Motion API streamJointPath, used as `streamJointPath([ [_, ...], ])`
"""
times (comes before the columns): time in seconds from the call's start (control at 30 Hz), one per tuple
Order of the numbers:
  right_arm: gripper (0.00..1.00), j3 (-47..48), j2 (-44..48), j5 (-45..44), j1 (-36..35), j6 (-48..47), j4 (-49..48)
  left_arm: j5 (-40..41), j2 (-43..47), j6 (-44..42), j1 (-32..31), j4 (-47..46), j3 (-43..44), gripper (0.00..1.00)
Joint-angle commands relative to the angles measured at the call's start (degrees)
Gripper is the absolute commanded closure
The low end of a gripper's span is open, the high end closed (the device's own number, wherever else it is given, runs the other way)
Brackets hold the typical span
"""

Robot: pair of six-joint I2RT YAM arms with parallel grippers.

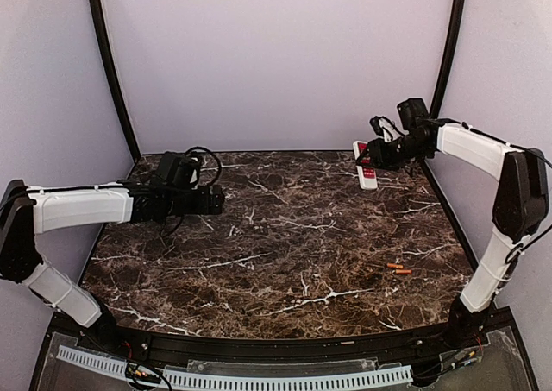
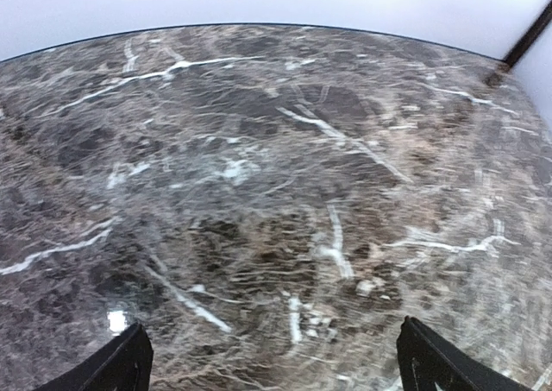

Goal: Load the batteries into the remote control
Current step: Pick up the remote control from the center of the board, then pass from the right arm to the left

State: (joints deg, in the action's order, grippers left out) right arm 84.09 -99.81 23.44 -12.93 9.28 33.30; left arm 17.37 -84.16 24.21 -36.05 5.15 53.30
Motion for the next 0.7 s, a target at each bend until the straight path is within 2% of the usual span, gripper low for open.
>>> streamJointPath([
  [0.0,0.66,-1.16,5.48,17.44,-3.75,1.94,-12.96,-20.77,8.9,-2.99,-0.07,-17.39,-6.32,0.0],
  [0.1,0.68,-4.52,7.84,26.64,-6.38,6.59,-23.02,-31.0,12.02,-2.27,-0.11,-27.36,-11.25,0.0],
  [0.2,0.69,-9.21,10.18,33.4,-9.37,13.37,-37.02,-41.58,11.91,1.17,-0.38,-35.4,-11.87,0.0],
  [0.27,0.69,-11.78,10.96,36.75,-11.51,18.4,-46.4,-44.91,10.92,3.25,-1.18,-39.71,-11.85,0.0],
  [0.4,0.7,-14.64,11.02,39.17,-16.42,24.69,-60.59,-47.18,9.16,3.71,-4.2,-43.95,-10.07,0.0],
  [0.67,0.73,-14.39,7.57,40.16,-23.06,31.41,-74.51,-48.21,5.72,2.26,-9.6,-46.36,-4.96,0.0],
])
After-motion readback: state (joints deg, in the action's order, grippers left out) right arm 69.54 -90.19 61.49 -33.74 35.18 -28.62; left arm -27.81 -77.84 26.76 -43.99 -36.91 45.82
